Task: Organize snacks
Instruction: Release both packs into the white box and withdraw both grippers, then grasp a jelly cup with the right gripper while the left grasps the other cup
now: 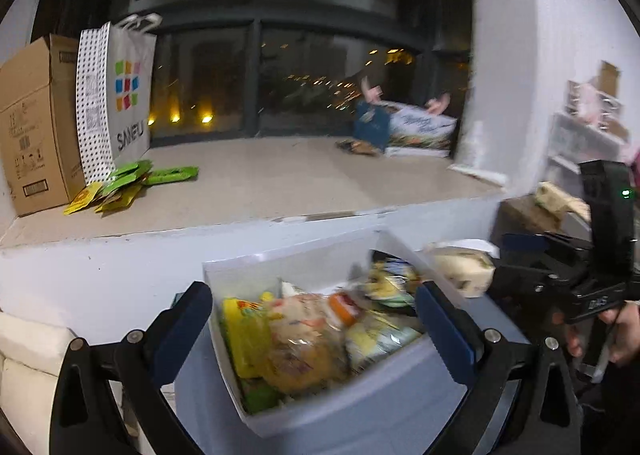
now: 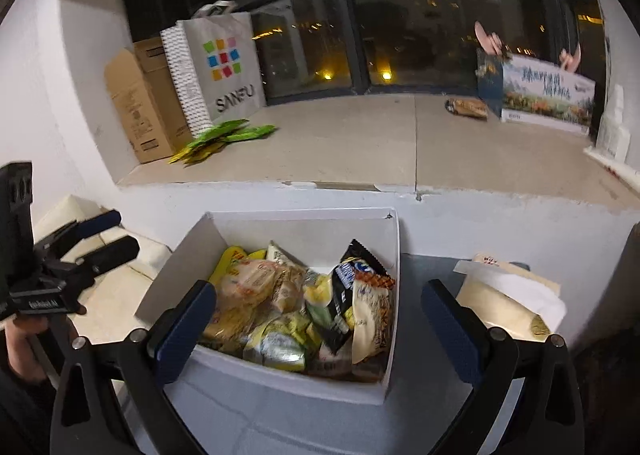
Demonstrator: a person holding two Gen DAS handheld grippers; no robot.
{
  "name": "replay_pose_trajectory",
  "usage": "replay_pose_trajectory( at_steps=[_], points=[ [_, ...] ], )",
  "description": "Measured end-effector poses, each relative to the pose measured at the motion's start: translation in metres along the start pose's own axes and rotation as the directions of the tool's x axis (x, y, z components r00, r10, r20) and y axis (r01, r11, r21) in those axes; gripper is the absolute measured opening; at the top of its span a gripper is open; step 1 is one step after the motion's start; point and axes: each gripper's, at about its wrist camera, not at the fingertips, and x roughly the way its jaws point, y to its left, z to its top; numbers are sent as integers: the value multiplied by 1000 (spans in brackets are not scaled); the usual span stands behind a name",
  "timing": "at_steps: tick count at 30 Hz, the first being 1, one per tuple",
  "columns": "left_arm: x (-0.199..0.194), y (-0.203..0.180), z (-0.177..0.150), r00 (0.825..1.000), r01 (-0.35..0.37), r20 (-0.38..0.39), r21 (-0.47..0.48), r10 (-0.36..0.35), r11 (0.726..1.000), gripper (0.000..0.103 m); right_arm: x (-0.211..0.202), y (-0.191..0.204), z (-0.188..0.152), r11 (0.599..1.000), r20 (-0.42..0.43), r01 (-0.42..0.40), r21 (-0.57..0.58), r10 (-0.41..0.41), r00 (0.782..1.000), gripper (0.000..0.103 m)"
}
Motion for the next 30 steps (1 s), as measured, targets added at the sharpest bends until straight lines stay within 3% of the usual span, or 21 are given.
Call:
replay_pose_trajectory(
  at_steps=[3,9,15,20,24,30],
  points=[
    [-37,-15,-18,999,27,39,24,-28,999,103,-27,12,-16,999,23,-20,-39,21,1000,103],
    [-85,-28,-68,996,76,38,16,-77,997,103,-74,33,-69,995,41,-49,-88,52,998,103],
    [-116,-26,-130,997,78,8,-79,-77,994,103,-102,49,-138,993,23,-103,-52,104,994,103],
    [-125,-24,-171,995,90,-35,-158,-97,983,103,-94,54,-183,988,-56,-154,11,154,986,103],
    [-126,-25,-189,993,82,-67,-174,-94,981,103,-70,64,-200,992,-133,-126,4,126,983,103],
    [-127,-27,-200,991,77,-93,-162,-93,984,103,-18,86,-208,981,-256,-192,12,188,948,103]
  ],
)
